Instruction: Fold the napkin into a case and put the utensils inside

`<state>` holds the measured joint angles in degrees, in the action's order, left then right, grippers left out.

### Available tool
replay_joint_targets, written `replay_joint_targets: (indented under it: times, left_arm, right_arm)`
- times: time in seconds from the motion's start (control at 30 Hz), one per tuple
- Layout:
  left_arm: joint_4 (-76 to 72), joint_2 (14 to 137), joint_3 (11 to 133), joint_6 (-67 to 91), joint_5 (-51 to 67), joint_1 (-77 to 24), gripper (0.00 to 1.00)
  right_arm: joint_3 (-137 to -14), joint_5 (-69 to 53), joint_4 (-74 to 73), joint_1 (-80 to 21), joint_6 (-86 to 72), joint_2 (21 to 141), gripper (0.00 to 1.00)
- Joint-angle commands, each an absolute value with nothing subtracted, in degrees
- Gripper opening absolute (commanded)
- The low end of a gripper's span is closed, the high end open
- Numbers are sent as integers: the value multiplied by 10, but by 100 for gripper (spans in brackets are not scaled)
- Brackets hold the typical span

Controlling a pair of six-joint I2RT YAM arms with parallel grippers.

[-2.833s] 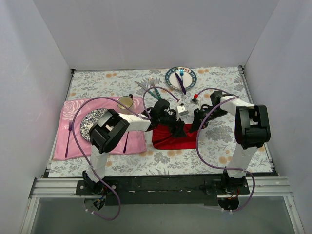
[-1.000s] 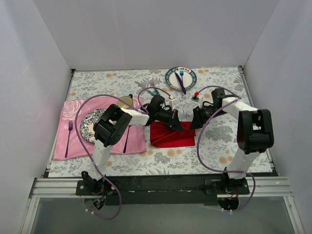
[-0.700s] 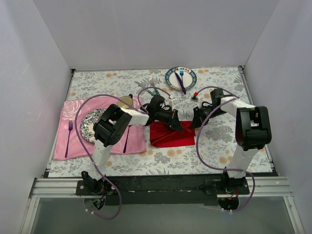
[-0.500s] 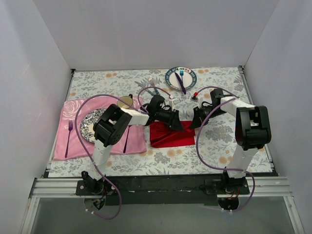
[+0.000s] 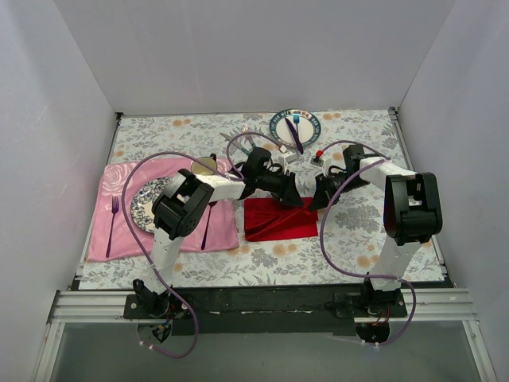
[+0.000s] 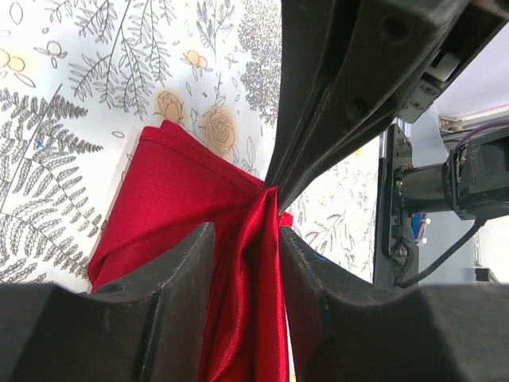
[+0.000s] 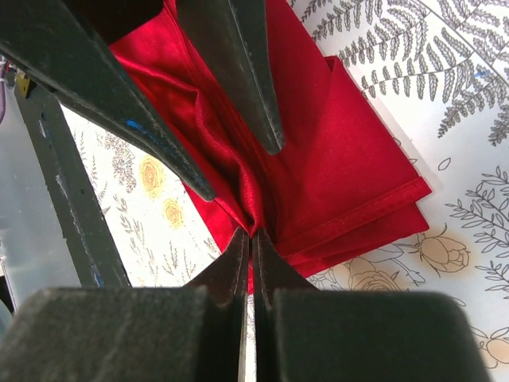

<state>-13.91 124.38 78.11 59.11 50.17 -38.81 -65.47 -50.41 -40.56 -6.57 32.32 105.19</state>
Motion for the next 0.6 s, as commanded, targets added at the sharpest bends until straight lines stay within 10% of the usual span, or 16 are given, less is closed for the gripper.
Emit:
replay_joint_targets:
  times: [0.0,0.47,0.57]
  left_arm:
    - [-127,1240,793,577,507,-391,38]
    - [-85,1231,784,546,509,-398,42]
    - [-78,1226,781,549,511,-397,24]
  right_arm:
    - [-678,-526,-418,-69,334,1054,1]
    - [-690,-523,-425,-69,331,1066,1]
    - [-689,-519,-422,-69,329,1067,1]
